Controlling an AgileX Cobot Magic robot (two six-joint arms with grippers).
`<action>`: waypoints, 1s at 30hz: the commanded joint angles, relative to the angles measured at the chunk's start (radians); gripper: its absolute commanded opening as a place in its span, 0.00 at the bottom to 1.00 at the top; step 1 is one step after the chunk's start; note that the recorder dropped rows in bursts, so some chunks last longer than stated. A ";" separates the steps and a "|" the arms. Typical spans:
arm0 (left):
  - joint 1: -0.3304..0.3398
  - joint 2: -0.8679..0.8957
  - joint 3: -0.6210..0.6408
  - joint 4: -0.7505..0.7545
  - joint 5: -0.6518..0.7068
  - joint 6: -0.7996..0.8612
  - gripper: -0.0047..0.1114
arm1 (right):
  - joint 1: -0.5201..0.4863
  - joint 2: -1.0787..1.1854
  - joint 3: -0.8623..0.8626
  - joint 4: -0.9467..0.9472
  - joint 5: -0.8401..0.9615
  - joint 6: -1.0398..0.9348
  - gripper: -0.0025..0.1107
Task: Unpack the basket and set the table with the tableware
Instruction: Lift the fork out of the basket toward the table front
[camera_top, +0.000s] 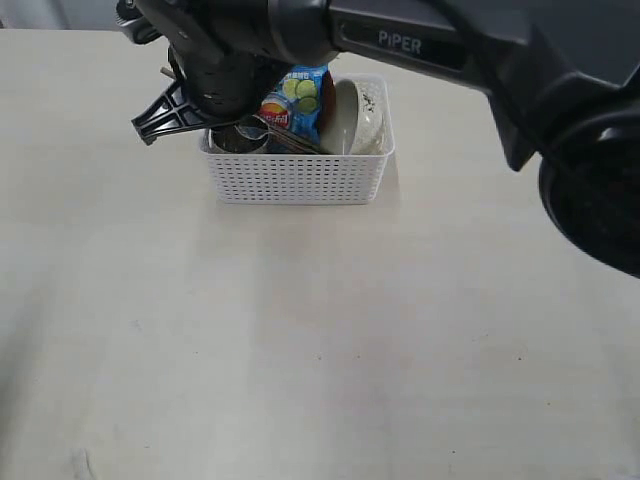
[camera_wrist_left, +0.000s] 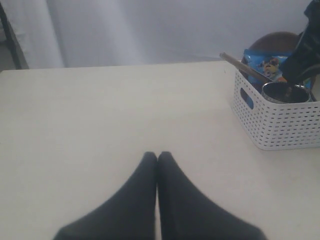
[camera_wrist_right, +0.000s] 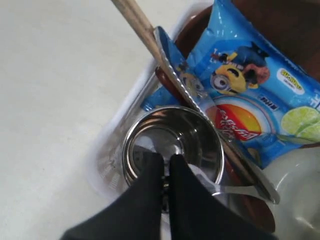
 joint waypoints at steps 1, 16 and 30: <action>-0.007 -0.004 0.002 -0.011 -0.006 0.000 0.04 | -0.003 -0.005 0.003 0.032 0.053 -0.017 0.02; -0.007 -0.004 0.002 -0.011 -0.006 0.000 0.04 | -0.003 -0.080 0.003 -0.013 0.081 -0.030 0.02; -0.007 -0.004 0.002 -0.011 -0.006 0.000 0.04 | -0.003 -0.178 0.003 -0.022 0.079 -0.035 0.02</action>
